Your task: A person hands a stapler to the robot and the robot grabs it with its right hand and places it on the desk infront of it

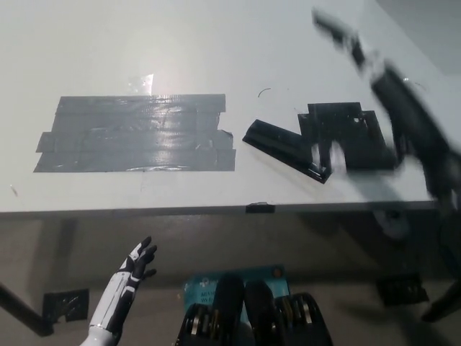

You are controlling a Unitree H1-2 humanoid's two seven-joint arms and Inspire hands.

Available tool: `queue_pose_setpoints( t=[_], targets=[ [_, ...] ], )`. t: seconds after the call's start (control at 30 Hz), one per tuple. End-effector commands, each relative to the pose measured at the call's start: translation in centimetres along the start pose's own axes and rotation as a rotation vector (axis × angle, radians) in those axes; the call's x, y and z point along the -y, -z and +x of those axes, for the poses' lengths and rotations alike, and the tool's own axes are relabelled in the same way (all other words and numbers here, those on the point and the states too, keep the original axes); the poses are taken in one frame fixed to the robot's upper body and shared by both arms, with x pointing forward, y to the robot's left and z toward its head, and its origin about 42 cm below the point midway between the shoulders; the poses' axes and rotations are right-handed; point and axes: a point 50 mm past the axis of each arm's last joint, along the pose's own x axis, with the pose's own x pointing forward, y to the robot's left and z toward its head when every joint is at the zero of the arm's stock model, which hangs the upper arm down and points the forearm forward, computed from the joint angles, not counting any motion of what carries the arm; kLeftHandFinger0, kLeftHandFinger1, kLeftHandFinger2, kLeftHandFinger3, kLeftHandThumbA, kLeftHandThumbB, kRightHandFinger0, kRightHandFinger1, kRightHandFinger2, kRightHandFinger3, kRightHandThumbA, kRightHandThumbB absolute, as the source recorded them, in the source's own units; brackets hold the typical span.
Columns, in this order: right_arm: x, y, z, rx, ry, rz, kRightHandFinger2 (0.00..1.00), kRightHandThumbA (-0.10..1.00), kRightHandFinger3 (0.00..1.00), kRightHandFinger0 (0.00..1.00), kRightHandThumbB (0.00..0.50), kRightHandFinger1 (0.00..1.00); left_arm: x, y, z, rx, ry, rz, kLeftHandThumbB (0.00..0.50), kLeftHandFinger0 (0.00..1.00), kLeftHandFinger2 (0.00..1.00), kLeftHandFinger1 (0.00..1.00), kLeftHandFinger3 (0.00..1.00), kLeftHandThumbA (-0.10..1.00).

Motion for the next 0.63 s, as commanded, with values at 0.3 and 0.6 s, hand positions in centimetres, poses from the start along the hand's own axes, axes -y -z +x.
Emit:
queue_pose_setpoints(
  t=[0.3,0.6],
  targets=[
    [-11.2,6.1,-10.9,-0.253,0.087,0.461,1.0,1.0,1.0,1.0,0.282,1.0,0.2,0.1,-1.5,0.009,-0.013,-0.04,0.485,1.0,1.0,1.0,1.0,1.0],
    [-14.8,9.1,-13.5,-0.394,0.064,0.512,1.0,1.0,1.0,1.0,0.261,1.0,-0.1,0.7,-2.4,-0.001,-0.02,-0.054,0.5,1.0,1.0,1.0,1.0,1.0]
  ],
)
